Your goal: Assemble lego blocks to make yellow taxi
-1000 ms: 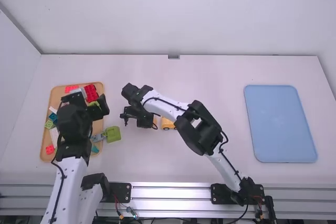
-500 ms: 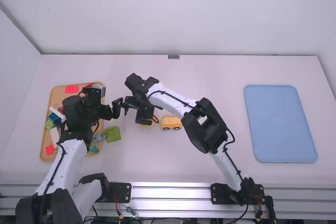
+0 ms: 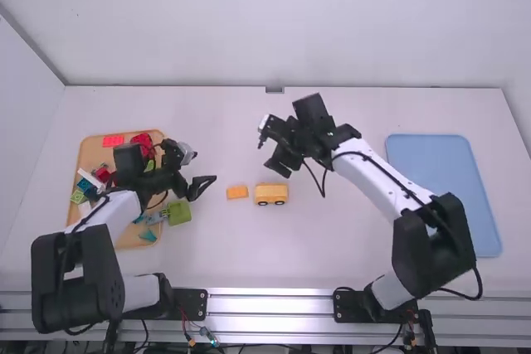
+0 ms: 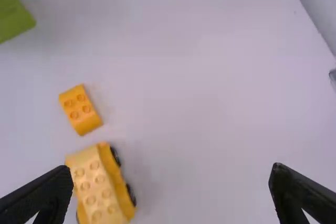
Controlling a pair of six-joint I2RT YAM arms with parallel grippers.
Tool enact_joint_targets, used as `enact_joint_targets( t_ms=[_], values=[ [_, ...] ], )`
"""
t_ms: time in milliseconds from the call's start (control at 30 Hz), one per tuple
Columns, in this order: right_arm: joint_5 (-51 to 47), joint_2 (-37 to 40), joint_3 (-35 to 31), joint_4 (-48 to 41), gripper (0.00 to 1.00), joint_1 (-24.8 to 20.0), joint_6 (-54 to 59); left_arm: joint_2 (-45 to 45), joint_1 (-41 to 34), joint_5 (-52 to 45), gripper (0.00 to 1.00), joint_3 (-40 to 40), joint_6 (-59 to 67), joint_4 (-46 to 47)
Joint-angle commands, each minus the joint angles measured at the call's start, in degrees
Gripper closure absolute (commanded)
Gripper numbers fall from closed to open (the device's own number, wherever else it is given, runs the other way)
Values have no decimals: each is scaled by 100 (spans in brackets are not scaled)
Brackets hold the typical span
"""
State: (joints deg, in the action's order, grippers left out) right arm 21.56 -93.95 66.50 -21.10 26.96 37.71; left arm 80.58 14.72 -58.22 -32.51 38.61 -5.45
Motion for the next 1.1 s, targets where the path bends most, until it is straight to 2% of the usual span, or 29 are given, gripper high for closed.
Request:
enact_joint_targets(
  t_ms=[0,67,100,433,567,667,800,933,1067],
  values=[
    [511,273,-708,247,1,-221,-13,153,-146,-581,1,-105,1379,238],
    [927,446,-1115,584,1,-411,131,286,-304,-496,1,-114,2009,501],
    [1499,601,-1504,876,2,-612,439,450,-444,-492,1,-114,2441,612],
    [4148,614,-2883,2441,1,-1762,925,1617,-549,-872,1,-402,3182,704],
    [4476,485,-3213,2914,2,-2000,931,2168,-660,-796,1,-662,4074,1259],
    [4540,396,-3311,3025,2,-2024,1014,2481,-754,-791,1,-796,4092,1200],
    [4607,227,-3316,3003,1,-1965,1300,2789,-968,-570,3,-820,3958,667],
    [4465,136,-3316,3008,1,-1858,1517,2992,-1200,-48,9,-723,3154,-105],
    [4262,138,-3316,3010,1,-1867,1530,2994,-1274,46,12,-577,2835,-603]
  ],
)
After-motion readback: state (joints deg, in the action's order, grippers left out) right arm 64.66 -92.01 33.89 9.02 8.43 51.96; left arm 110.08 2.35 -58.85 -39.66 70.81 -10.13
